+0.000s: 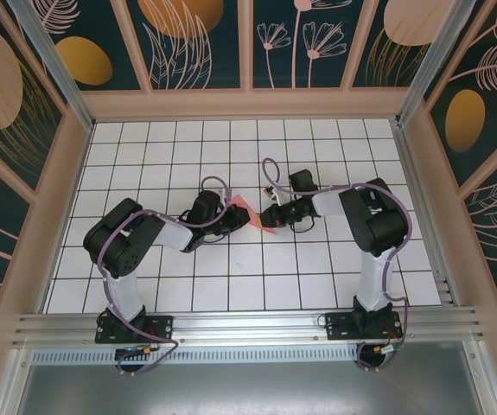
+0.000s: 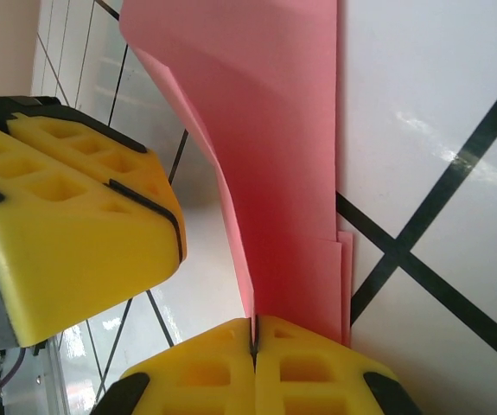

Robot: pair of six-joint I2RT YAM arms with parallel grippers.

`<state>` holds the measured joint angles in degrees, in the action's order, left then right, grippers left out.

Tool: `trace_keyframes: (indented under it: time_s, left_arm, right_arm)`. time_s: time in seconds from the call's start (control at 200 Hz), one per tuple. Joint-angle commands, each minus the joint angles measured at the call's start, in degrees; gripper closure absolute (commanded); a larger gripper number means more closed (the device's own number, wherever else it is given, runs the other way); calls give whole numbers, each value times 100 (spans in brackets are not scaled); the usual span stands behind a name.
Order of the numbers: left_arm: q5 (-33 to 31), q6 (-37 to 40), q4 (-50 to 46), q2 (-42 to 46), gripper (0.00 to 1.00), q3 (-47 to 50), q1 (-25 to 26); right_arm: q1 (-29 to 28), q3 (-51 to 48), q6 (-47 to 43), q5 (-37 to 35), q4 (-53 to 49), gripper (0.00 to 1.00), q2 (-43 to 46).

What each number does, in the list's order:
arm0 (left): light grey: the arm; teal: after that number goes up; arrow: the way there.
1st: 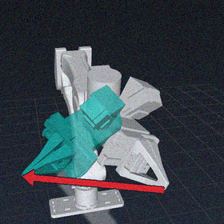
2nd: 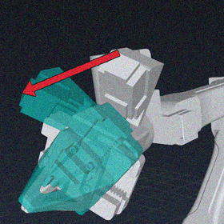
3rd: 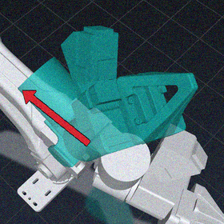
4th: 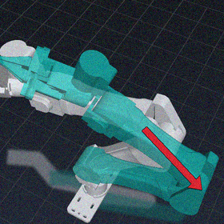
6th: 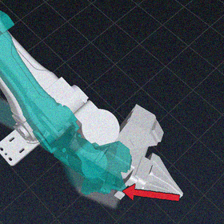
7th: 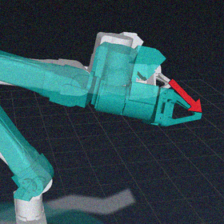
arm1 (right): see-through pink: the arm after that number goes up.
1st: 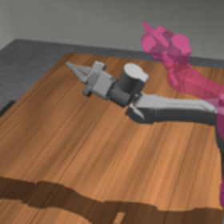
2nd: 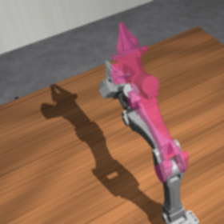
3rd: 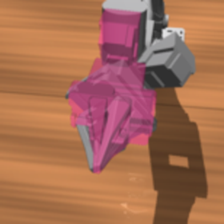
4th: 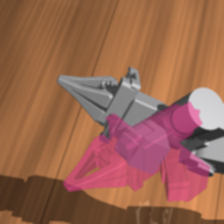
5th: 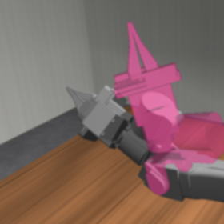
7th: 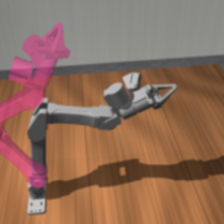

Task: Fold a paper plane with a square sheet of paper (pick it up from the middle)
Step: Fold the wing for the fifth time at the center of the table.

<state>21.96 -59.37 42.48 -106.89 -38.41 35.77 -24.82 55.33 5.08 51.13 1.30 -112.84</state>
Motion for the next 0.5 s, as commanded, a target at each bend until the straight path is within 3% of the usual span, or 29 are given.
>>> trace_keyframes:
  time_s: [0.0, 0.495]
  left_arm:
    - [-76, -18, 287, -88, 88, 123, 26]
    - [-139, -43, 163, -393, 91, -140, 34]
  right_arm:
    - [21, -130, 129, -38, 101, 97, -236]
    - [14, -356, 48, -70, 256, 97, -160]
